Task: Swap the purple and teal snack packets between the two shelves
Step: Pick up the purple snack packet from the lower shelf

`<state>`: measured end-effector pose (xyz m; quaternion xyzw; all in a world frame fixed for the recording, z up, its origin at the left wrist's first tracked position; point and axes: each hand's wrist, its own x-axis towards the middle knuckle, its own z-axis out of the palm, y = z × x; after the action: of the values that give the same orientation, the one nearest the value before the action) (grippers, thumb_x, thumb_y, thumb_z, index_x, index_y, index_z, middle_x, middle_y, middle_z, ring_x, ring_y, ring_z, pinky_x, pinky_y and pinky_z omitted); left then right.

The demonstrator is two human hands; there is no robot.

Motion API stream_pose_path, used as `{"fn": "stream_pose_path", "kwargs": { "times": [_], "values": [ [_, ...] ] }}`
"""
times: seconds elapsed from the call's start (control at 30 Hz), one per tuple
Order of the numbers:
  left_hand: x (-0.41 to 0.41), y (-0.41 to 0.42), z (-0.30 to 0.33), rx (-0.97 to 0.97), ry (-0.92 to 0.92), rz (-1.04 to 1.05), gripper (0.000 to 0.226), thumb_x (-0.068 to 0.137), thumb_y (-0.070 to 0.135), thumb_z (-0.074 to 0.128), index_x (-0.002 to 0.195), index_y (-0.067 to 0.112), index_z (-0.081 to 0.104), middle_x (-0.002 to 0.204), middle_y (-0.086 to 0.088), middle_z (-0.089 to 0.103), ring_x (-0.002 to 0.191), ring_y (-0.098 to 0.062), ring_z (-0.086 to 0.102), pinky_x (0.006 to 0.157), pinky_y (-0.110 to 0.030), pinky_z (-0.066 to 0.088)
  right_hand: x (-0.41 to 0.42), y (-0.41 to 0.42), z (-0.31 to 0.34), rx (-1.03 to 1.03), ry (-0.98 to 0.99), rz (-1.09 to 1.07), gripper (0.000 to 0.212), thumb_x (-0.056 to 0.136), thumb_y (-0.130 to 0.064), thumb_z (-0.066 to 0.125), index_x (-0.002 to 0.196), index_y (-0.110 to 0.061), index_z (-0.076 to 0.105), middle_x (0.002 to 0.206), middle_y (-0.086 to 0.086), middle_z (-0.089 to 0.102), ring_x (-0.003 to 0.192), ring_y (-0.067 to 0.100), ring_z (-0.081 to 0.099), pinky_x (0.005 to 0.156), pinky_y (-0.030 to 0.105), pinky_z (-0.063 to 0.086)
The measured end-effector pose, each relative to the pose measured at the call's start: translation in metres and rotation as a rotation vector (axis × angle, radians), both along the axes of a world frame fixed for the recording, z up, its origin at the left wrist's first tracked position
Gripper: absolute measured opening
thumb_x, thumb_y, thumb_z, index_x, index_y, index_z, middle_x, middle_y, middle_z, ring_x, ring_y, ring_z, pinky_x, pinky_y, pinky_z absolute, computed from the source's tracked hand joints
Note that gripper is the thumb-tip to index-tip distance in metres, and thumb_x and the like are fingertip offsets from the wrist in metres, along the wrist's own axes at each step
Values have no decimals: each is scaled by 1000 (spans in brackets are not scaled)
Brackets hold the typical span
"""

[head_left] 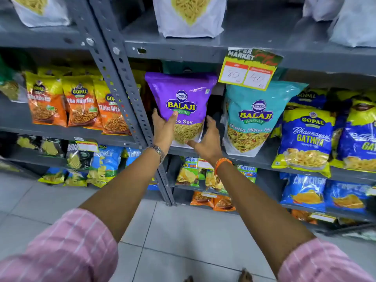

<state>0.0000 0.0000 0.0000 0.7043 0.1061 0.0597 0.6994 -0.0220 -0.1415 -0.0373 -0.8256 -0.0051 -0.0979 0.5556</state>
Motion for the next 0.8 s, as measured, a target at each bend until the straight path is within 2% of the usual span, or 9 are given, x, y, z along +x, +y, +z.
{"fn": "stream_pose_path", "kwargs": {
  "times": [0.03,0.1,0.17,0.23,0.3,0.37,0.43,0.67,0.8],
  "values": [
    [6,-1,1,-35,-13,20,94,86,33,69,159,7,15,158,-8,43,143,-22,46,123,-43,34,8,0,1,56,4,21,102,56,-8,95,142,-1,40,125,-5,53,116,6,51,91,1,38],
    [16,0,3,-74,-17,42,74,91,18,69,152,5,30,144,-9,57,125,-18,60,112,-38,47,19,-1,3,96,37,58,100,55,0,95,138,3,39,121,-2,54,111,6,53,86,1,45],
    [28,2,-2,-119,-76,63,47,92,12,70,133,10,47,121,1,67,97,0,69,89,-22,55,34,3,-4,169,106,78,100,55,9,92,138,4,37,120,2,57,108,13,57,82,2,48],
    [37,2,-6,-139,-109,93,34,90,8,71,113,24,51,106,14,65,78,15,68,72,-9,52,44,6,-13,198,133,95,111,49,4,96,143,-3,37,121,1,63,113,20,64,97,23,56],
    [41,5,-8,-154,-117,103,32,87,8,75,106,25,55,109,6,71,84,5,72,74,-16,58,51,6,-23,215,148,98,110,47,-2,98,142,-9,42,121,0,67,115,22,67,100,42,56],
    [43,7,-9,-162,-127,101,34,84,11,79,110,18,58,118,-11,74,96,-17,73,84,-37,63,55,4,-27,222,163,96,101,48,-5,98,136,-9,49,123,7,70,115,25,68,99,46,57],
    [41,7,-11,-175,-143,138,35,83,9,79,111,14,58,118,-15,73,97,-23,72,90,-45,62,56,2,-29,224,177,94,95,50,-2,97,134,-4,51,126,15,70,117,29,68,98,47,58],
    [0,-1,-20,-94,-192,243,45,85,8,77,123,-4,55,116,-11,70,99,-16,68,96,-38,58,34,-5,-29,258,234,195,96,50,7,95,135,2,50,128,21,69,119,34,68,98,50,58],
    [-37,4,-22,-92,-208,263,35,84,10,78,113,4,59,110,-9,72,93,-13,69,88,-31,58,-3,-4,-26,302,256,233,89,49,15,91,129,1,54,125,22,69,110,26,69,92,41,61]
  ]
}}
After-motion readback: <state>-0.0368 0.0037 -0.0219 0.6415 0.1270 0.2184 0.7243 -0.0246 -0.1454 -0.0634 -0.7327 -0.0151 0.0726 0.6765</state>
